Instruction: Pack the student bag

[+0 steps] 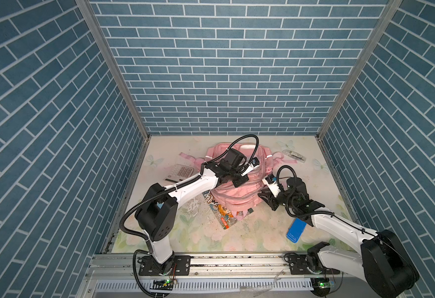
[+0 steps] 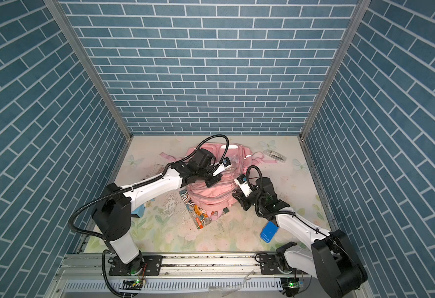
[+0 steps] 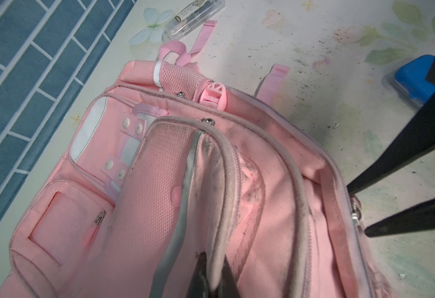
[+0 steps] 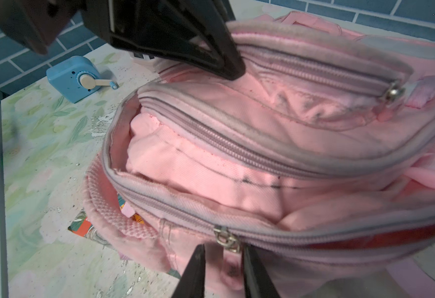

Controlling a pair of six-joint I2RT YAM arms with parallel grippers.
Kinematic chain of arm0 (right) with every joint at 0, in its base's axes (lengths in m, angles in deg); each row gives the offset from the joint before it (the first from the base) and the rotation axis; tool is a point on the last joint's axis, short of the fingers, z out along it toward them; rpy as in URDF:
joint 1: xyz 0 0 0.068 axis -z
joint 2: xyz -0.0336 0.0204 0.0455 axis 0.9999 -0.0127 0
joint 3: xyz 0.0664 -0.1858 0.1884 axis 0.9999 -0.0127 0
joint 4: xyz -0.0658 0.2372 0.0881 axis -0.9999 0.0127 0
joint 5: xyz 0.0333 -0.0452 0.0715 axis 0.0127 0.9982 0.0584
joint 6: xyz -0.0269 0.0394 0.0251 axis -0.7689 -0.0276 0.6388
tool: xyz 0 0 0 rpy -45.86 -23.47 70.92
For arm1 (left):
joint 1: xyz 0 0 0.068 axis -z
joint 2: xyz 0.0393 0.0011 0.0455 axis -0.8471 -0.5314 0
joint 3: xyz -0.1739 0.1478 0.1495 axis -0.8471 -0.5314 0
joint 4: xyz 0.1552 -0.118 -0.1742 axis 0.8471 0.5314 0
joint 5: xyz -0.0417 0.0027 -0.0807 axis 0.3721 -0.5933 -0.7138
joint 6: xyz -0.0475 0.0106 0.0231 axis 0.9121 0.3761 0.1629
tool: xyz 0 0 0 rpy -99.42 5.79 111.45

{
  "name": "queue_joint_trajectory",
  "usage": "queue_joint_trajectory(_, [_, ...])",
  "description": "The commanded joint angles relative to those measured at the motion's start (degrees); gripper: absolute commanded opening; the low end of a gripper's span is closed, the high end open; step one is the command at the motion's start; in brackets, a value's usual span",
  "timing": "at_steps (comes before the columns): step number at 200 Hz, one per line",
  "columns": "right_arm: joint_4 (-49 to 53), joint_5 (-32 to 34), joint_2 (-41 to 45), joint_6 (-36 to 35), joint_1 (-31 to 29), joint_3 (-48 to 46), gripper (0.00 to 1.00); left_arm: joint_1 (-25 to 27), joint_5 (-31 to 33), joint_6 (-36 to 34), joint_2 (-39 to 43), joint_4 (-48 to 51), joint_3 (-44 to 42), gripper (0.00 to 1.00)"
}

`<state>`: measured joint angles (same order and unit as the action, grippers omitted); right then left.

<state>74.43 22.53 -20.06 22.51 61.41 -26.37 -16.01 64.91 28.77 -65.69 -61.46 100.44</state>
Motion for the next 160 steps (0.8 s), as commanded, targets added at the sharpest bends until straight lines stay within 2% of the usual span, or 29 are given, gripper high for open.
queue_joint_trajectory(1, [-3.6, -2.3, 3.7, 1.6, -0.1, -1.7, 0.29, -1.1, -1.6, -0.7, 4.4, -4.0, 0.8, 0.0])
queue_joint_trajectory(37, [-5.1, 0.6, 5.8, 3.1, -0.1, -4.0, 0.35, -1.4, -3.1, -1.2, 6.5, -5.7, -0.5, 0.0])
queue_joint_trajectory(114, [-7.8, -3.8, 6.9, 6.5, 0.3, -6.1, 0.35, -2.2, -3.5, -0.6, 7.7, -6.6, -0.1, 0.0])
queue_joint_trajectory(160, [-9.1, -3.1, 10.1, 7.7, 0.5, -8.4, 0.37, -2.9, -4.2, 0.0, 8.0, -7.2, 0.2, 0.0])
